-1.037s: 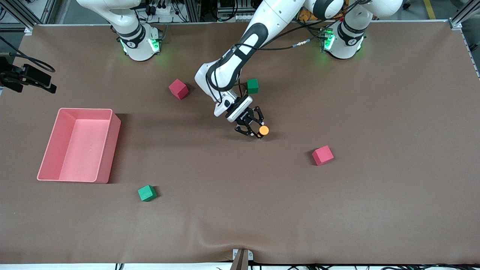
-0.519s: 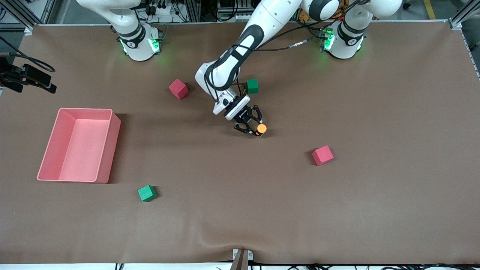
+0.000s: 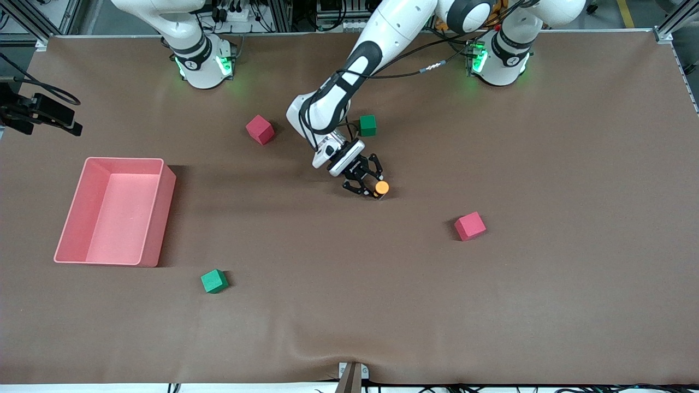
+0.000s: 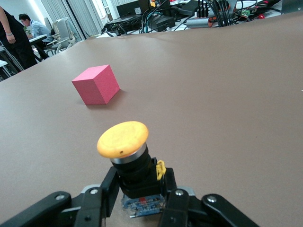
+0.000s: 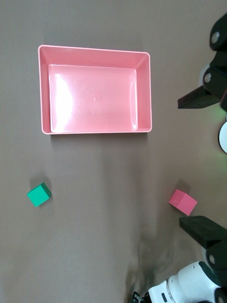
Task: Place and upright button with both arms
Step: 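Lower the button upright onto the table and open the left gripper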
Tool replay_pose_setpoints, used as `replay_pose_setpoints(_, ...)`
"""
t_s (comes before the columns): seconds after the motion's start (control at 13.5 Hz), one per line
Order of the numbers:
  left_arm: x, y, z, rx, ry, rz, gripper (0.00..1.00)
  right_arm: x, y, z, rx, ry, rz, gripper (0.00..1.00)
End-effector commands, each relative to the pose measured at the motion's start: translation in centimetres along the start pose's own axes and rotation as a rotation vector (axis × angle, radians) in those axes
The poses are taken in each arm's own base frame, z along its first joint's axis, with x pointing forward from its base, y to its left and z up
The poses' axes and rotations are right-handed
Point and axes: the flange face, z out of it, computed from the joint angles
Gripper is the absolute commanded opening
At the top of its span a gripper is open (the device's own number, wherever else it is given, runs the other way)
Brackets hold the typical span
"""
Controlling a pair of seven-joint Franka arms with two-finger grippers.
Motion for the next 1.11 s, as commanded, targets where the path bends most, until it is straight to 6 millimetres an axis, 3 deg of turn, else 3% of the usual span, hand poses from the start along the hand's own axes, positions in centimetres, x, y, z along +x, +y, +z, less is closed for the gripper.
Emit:
replay_pose_setpoints(0.0,0.1,0.3,-0.5,-0.009,0.027,0.003,0.22,0.2,-0.2,-0.2,0.012,-0.004,0.000,1.00)
replay_pose_setpoints(0.52,-1.4,0.5,-0.7,-0.030,0.025,0.019,0.26,0.2,-0.1,-0.2,0.012,-0.004,0.002,1.00)
replay_pose_setpoints(0.74,-1.6,0.4,-0.9,-0.033,0.025,0.022,0.32,0.2,-0.2,-0.2,0.012,-0.006,0.000,1.00)
replay_pose_setpoints(1.04,-1.7,0.4,-1.2,-0.041,0.024,0.032,0.59,0.2,-0.1,-0.2,0.012,-0.006,0.000,1.00)
